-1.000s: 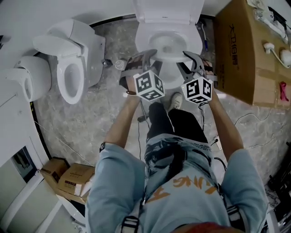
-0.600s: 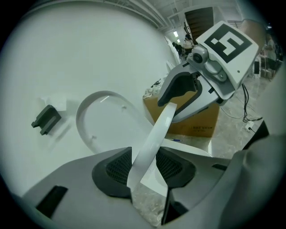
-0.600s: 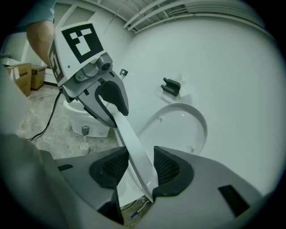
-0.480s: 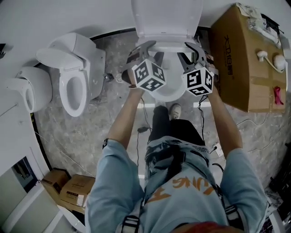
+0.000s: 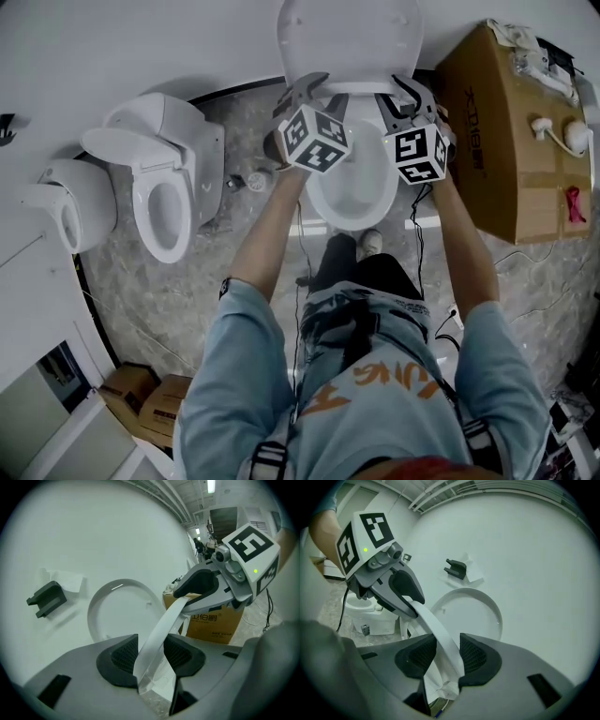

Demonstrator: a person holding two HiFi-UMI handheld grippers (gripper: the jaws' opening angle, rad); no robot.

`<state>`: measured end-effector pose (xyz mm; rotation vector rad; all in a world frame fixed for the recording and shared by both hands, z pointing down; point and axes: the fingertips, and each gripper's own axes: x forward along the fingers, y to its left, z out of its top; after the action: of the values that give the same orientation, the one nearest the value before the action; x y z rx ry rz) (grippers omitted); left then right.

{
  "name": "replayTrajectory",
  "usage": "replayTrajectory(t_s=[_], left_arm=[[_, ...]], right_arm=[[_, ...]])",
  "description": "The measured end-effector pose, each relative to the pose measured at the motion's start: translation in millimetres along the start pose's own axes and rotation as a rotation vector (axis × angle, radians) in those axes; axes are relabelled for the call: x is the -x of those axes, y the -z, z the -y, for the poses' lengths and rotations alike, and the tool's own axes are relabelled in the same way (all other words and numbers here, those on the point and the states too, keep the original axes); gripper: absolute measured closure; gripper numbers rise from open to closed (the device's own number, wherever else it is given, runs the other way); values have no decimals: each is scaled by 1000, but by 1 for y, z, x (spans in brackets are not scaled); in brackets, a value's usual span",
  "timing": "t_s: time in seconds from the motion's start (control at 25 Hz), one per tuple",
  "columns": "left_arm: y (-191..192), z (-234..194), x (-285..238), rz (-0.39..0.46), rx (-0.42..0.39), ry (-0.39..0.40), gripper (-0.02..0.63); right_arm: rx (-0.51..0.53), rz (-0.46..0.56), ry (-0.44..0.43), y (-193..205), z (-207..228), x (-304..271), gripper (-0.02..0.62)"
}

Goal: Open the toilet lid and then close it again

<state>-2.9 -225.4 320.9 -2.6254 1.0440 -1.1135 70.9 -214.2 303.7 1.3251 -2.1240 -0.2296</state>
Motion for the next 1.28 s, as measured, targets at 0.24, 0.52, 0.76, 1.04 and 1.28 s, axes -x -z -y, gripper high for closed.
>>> replayTrajectory(t_s=[0.24, 0.52, 0.76, 1.04, 1.28], left_arm=[[-15, -43, -33, 36, 42, -3, 422], [-28, -83, -70, 65, 24, 10, 419], [-36, -111, -103, 63, 30, 22, 419], [-39, -131, -123, 56, -4, 16, 422], [-40, -131, -124, 85, -5, 9, 420]], right_arm=[[-71, -4, 41, -13, 34, -42, 426], [-133, -18, 54, -21, 68, -90, 422], [-155, -38, 55, -21, 92, -129, 417], [-181, -52, 83, -24, 106, -157, 407], [-166, -40, 81, -23, 106, -157, 403]])
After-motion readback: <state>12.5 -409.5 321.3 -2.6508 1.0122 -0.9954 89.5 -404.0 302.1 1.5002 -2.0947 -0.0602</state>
